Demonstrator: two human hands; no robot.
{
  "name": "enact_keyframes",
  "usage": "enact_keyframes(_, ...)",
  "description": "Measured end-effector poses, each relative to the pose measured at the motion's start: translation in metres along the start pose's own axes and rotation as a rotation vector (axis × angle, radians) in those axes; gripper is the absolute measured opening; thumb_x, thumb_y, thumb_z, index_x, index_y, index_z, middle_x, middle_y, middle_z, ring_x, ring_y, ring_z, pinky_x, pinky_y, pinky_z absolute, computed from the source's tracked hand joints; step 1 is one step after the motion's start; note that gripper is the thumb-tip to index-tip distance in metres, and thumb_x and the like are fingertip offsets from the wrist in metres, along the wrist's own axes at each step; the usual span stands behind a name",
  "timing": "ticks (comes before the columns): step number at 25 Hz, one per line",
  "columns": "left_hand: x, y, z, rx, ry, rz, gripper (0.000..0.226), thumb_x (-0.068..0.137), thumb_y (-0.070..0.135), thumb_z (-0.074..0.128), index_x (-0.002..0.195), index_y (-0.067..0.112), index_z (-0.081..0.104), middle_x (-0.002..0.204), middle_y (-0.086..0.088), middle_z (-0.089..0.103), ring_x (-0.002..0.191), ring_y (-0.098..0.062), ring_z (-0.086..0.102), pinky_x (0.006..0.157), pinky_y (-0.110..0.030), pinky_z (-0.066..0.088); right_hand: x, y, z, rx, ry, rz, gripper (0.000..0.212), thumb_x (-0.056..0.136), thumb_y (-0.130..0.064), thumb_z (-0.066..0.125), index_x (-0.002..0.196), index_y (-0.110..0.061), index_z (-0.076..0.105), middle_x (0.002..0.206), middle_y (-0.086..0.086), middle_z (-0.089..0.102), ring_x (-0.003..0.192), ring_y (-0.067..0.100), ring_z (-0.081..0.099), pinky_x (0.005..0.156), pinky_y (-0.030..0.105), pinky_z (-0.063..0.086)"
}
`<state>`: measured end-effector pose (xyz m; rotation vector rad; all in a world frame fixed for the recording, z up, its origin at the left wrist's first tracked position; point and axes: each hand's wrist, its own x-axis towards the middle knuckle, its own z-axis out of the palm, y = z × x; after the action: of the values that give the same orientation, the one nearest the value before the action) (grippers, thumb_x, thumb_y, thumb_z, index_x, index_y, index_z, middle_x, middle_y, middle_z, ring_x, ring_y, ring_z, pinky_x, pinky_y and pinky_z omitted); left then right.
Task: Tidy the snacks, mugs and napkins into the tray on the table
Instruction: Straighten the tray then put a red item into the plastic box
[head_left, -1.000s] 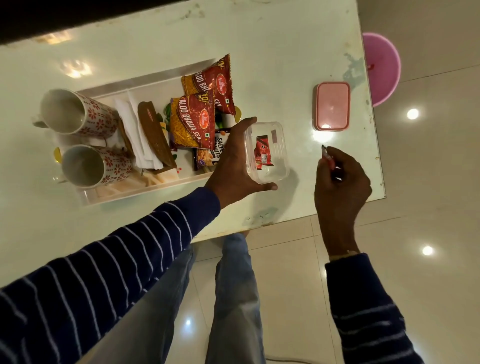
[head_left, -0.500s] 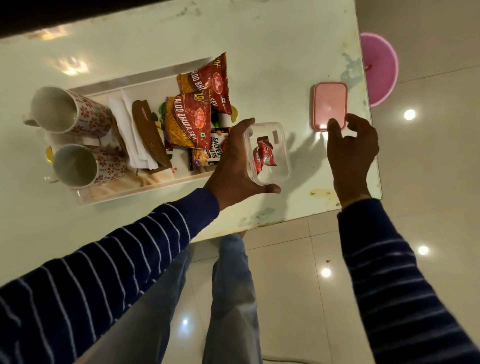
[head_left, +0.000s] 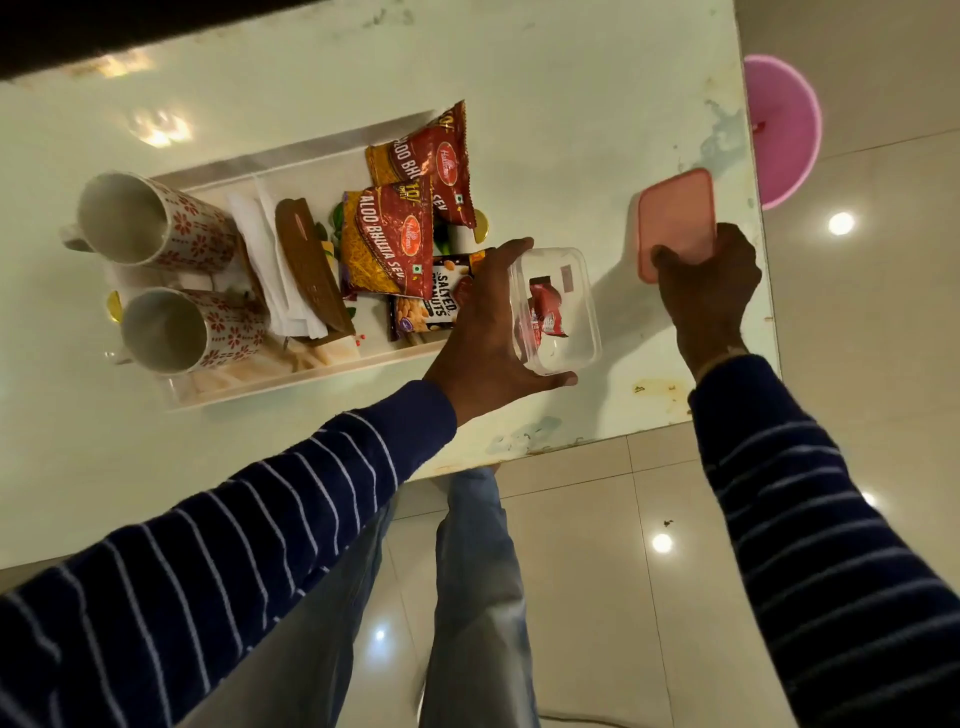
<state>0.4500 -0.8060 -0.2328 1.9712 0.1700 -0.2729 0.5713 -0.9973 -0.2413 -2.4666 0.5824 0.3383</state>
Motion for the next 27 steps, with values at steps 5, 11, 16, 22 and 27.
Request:
enact_keyframes(5,0.008,0.0,-0.002,-0.006,0.046,-0.008,0.119,0.053,0.04,0.095,0.145,0.013,0.024,0.147,-0.006,0.036,0.132,-0.01,0.036,0.11,-0.02,0.038,-0.1,0.0,-0.031,0.02,-0.001,-0.407,0.018,0.093,-0.023,0.058,0.1,-0.012,0.07,0.074,-0.005,0.055,0.06,0.005,0.053,0.054,0.009,0.038)
enact_keyframes(11,0.01,0.005,0.0,0.005,0.03,0.021,0.123,0.054,0.04,0.095,0.148,0.013,0.02,0.15,-0.009,0.034,0.134,-0.01,0.035,0.102,0.001,0.028,-0.154,0.009,-0.024,0.212,-0.294,-0.355,0.05,0.096,-0.023,0.05,0.145,-0.013,0.046,0.146,0.007,0.04,0.123,0.002,0.044,0.074,-0.007,0.038)
enact_keyframes(16,0.003,0.013,0.001,-0.048,-0.018,0.073,0.113,0.062,0.031,0.09,0.149,0.036,0.016,0.153,-0.003,0.029,0.138,-0.012,0.032,0.11,-0.022,0.035,-0.158,0.003,-0.011,0.084,-0.331,-0.411,0.067,0.098,-0.048,0.037,0.157,-0.023,0.019,0.165,0.004,0.016,0.148,0.021,0.022,0.107,0.018,0.037)
enact_keyframes(22,-0.001,0.018,-0.004,0.081,-0.035,0.128,0.092,0.065,0.036,0.087,0.143,0.026,0.039,0.144,-0.009,0.041,0.131,-0.016,0.039,0.105,-0.009,0.03,-0.16,-0.003,-0.007,0.091,-0.361,-0.476,0.067,0.098,-0.048,0.036,0.156,-0.022,0.017,0.166,0.002,0.014,0.144,0.022,0.025,0.096,0.002,0.031)
enact_keyframes(27,-0.003,0.021,-0.013,0.064,-0.014,0.088,0.088,0.055,0.03,0.095,0.13,0.008,0.053,0.134,-0.012,0.054,0.123,-0.023,0.051,0.103,-0.033,0.048,-0.164,0.001,-0.009,0.111,-0.403,-0.533,0.071,0.092,-0.043,0.051,0.154,-0.018,0.027,0.164,0.004,0.017,0.141,0.023,0.028,0.097,0.045,0.053)
